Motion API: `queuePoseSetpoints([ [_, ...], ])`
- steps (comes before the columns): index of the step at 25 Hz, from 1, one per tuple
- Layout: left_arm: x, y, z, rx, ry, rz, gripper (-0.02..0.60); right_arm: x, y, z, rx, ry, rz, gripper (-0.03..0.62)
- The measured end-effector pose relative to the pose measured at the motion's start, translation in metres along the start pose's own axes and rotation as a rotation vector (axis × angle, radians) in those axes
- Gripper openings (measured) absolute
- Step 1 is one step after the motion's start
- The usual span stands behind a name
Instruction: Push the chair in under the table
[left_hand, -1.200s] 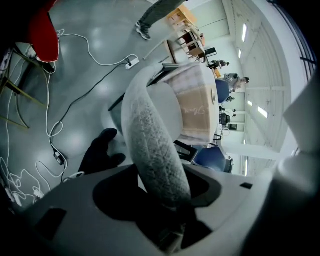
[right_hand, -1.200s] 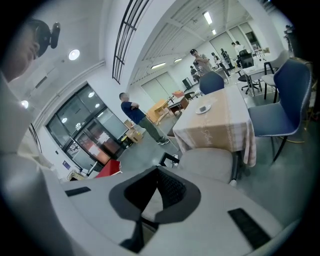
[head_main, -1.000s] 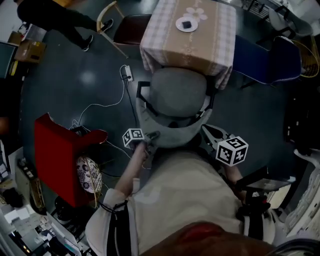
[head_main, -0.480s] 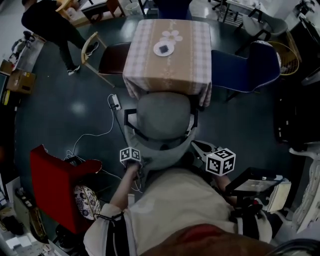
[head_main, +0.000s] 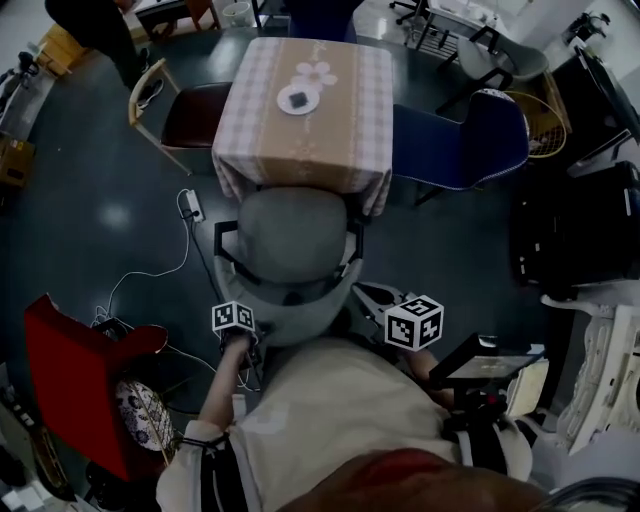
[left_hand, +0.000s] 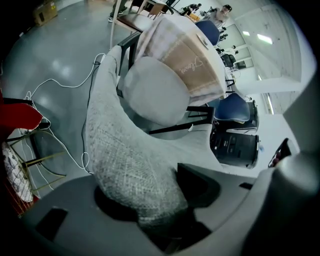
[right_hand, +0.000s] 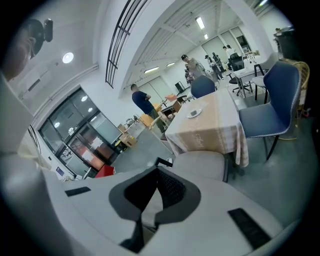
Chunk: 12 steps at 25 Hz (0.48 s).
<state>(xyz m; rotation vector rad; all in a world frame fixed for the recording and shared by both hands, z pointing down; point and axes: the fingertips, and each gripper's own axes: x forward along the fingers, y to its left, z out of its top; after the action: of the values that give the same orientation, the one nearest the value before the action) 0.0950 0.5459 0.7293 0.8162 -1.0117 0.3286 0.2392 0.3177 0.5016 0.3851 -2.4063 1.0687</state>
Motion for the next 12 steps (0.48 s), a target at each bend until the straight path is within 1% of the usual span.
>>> queuePoseSetpoints([
  [4, 0.001, -0.004, -0.003, 0.009, 0.019, 0.008, 0.242, 0.001, 0.003, 0.002, -0.004, 0.013, -0.003, 0.011],
  [12, 0.000, -0.006, -0.004, -0.005, 0.040, -0.001, 0.242, 0.007, 0.013, 0.005, -0.028, 0.024, -0.004, 0.011],
])
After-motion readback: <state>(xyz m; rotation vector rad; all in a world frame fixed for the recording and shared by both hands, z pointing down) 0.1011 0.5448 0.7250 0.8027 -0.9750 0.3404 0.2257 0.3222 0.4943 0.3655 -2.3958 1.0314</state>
